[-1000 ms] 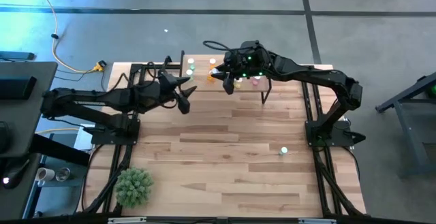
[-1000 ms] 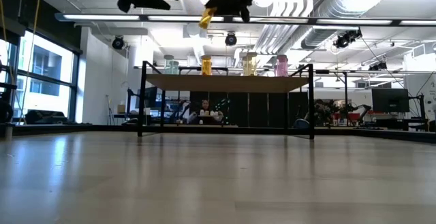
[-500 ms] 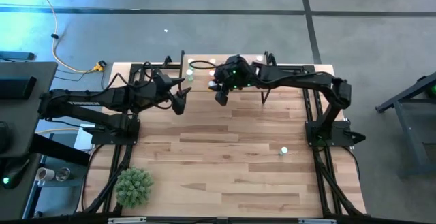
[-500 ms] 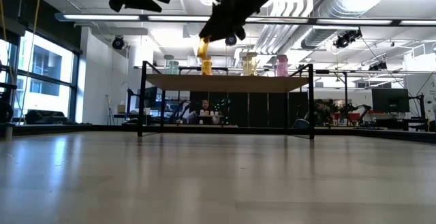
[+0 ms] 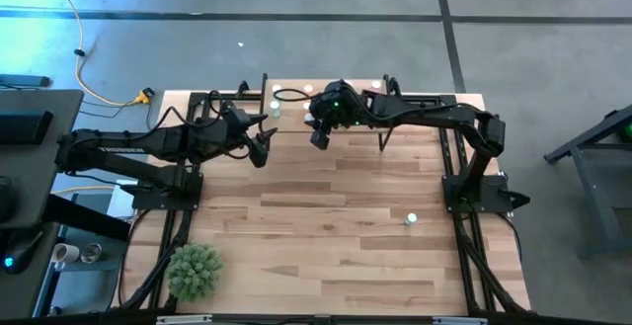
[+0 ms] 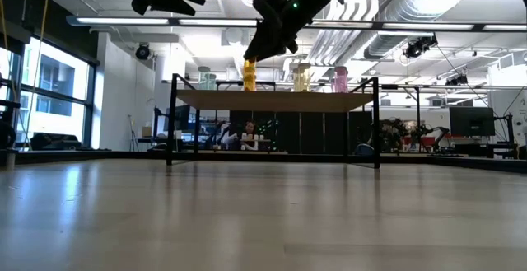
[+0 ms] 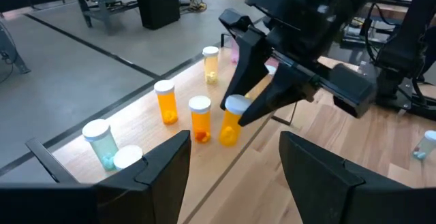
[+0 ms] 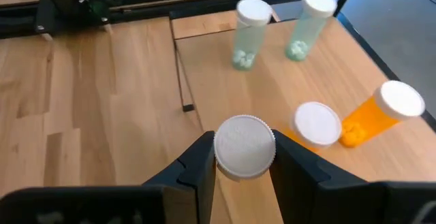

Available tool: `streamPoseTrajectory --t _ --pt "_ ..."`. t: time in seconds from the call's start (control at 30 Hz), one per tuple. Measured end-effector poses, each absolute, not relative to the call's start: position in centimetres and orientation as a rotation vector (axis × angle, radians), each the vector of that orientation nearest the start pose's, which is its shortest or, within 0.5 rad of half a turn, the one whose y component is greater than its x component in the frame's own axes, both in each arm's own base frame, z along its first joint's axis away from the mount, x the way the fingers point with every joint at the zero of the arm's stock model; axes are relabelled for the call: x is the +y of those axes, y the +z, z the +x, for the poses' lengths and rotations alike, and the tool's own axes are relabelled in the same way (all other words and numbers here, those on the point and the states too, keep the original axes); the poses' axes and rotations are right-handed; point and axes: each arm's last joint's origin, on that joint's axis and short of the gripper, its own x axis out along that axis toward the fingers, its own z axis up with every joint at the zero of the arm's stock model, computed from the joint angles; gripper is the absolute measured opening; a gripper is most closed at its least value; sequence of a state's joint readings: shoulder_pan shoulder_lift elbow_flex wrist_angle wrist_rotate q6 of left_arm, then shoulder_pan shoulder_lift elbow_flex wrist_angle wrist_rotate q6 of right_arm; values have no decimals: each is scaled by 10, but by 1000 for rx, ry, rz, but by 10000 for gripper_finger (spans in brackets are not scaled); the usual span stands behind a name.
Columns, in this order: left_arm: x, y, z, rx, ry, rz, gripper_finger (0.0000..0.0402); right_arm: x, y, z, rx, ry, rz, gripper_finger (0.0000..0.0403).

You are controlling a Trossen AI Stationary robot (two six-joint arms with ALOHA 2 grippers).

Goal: Pick and place medicine bottles onto shelf by color
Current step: Put the orange pill bottle on the shelf aligned with the other orange pill bottles

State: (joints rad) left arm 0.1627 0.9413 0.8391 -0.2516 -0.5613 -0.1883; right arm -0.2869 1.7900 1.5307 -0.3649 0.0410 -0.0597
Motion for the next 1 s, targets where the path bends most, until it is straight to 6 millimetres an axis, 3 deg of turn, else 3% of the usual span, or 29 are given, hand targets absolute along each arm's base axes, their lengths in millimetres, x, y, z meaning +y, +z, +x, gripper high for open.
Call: streamPoseTrajectory --t 1.0 --pt "48 318 195 302 746 -103 212 -120 284 398 678 -308 27 106"
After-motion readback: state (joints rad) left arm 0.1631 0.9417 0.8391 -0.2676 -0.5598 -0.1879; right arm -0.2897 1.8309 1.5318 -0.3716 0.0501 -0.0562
